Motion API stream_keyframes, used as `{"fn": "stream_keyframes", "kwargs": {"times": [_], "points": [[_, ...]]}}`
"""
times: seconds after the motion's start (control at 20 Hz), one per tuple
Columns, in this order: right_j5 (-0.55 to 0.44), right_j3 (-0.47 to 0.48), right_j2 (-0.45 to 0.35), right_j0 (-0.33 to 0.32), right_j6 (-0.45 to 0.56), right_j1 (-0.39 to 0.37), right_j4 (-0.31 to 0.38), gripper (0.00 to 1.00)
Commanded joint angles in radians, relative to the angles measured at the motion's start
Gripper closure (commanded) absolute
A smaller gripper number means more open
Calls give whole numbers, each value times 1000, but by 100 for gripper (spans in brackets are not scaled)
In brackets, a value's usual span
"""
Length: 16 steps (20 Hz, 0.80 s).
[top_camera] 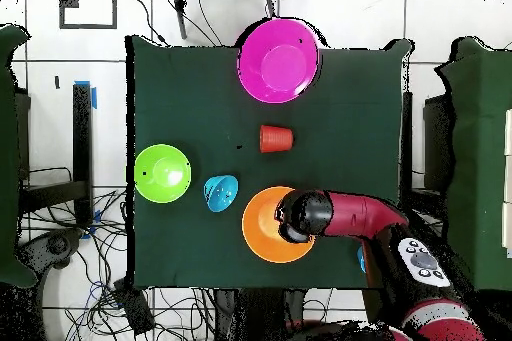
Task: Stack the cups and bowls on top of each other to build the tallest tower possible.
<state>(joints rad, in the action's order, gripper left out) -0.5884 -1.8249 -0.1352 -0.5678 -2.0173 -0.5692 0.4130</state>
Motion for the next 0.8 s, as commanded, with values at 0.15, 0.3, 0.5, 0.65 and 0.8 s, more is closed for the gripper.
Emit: {"fn": "stream_keyframes", "kwargs": {"times": [0.15,0.3,0.5,0.65,0.8], "points": [[21,112,-58,-28,33,115,22,0],[19,68,-61,-40,38,77,23,0],[-28,62,-36,-15,18,58,22,0],[15,52,-45,-25,13,65,26,0],[16,22,-34,-18,9,42,34,0]]}}
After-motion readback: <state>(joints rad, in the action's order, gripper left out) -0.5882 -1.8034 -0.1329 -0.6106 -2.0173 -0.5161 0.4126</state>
